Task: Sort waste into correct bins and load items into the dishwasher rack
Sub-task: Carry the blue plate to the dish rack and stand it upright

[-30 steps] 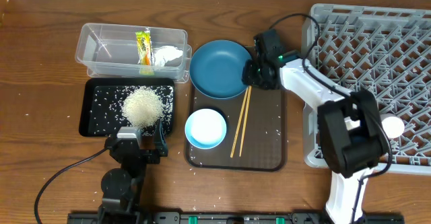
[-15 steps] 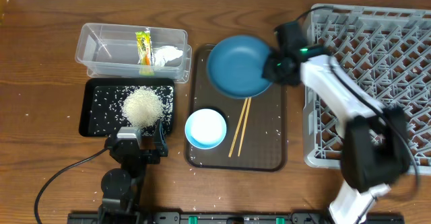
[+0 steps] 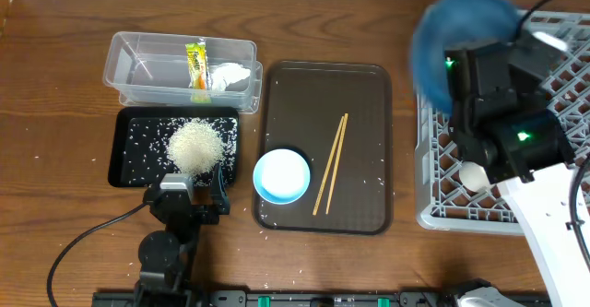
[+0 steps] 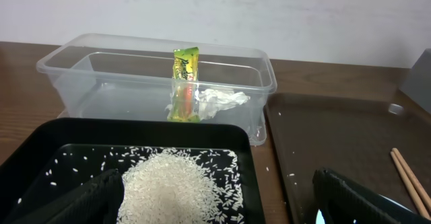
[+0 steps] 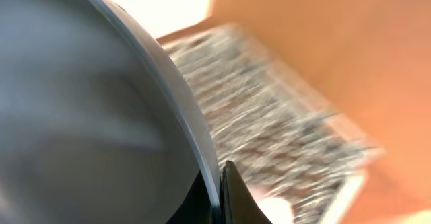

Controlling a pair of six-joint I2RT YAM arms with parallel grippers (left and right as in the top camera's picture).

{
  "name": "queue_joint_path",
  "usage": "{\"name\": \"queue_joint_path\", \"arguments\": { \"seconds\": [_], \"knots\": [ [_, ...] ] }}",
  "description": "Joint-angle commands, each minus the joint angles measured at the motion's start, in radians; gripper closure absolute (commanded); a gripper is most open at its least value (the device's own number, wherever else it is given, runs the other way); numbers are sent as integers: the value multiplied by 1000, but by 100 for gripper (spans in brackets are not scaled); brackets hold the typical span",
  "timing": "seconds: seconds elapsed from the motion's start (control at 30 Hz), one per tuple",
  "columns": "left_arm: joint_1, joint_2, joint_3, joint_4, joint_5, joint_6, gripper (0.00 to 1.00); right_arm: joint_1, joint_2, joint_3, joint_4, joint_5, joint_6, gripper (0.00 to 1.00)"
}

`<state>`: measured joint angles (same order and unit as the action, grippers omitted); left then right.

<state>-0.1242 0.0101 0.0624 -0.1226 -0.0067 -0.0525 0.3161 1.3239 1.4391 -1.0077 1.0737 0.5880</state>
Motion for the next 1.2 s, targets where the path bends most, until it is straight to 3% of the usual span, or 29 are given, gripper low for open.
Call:
{"name": "queue_joint_path", "arguments": {
  "seconds": [0.0,0.07,0.47,0.67,1.17],
  "knots": [
    [6,-6,-29,-10,-4,-5,8,-23,33,6,6,439,-76,99],
    [6,-6,-29,-10,-4,-5,8,-45,55,6,22,510,-131,99],
    [6,-6,-29,-10,-4,-5,8,-291,237,5,240,509,-505,99],
    [6,-6,-29,-10,-4,-5,8,-389,306,5,330,481,-626,99],
    [6,-6,-29,-10,-4,-5,8,-348,584,5,588,446,-952,99]
  ]
}}
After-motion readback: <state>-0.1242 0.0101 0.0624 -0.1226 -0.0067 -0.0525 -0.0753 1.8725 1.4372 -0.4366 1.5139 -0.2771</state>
